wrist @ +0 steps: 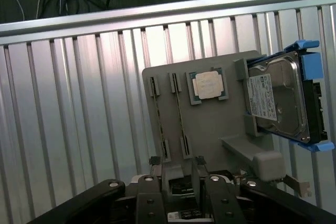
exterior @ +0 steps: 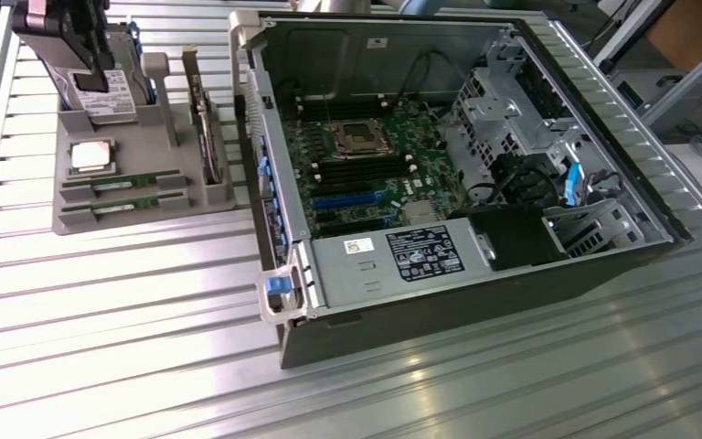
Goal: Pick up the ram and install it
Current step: 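Pick up the ram and move it above insertion slot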
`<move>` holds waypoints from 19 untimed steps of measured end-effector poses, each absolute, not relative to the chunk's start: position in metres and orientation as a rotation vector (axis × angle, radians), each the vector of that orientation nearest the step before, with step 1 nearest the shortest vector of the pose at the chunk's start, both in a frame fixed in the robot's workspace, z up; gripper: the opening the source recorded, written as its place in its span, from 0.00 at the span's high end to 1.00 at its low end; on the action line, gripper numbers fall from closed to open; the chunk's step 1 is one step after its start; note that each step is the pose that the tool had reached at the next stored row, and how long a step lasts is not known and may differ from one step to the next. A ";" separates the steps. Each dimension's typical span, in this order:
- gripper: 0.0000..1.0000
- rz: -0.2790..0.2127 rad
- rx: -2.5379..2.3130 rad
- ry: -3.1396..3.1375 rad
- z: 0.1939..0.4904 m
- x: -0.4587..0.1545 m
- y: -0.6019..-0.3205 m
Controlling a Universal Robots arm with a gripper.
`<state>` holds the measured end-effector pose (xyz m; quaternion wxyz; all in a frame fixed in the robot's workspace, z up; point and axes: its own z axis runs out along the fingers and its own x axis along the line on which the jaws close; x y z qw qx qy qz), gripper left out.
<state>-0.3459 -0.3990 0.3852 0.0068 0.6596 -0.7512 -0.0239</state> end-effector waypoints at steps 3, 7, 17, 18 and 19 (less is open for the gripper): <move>0.64 -0.075 2.063 -2.350 0.385 -0.346 -0.399; 0.64 -0.075 2.063 -2.350 0.380 -0.346 -0.399; 0.64 -0.075 2.063 -2.350 0.368 -0.346 -0.399; 0.64 -0.075 2.063 -2.350 0.368 -0.346 -0.399; 0.64 -0.075 2.063 -2.350 0.367 -0.346 -0.399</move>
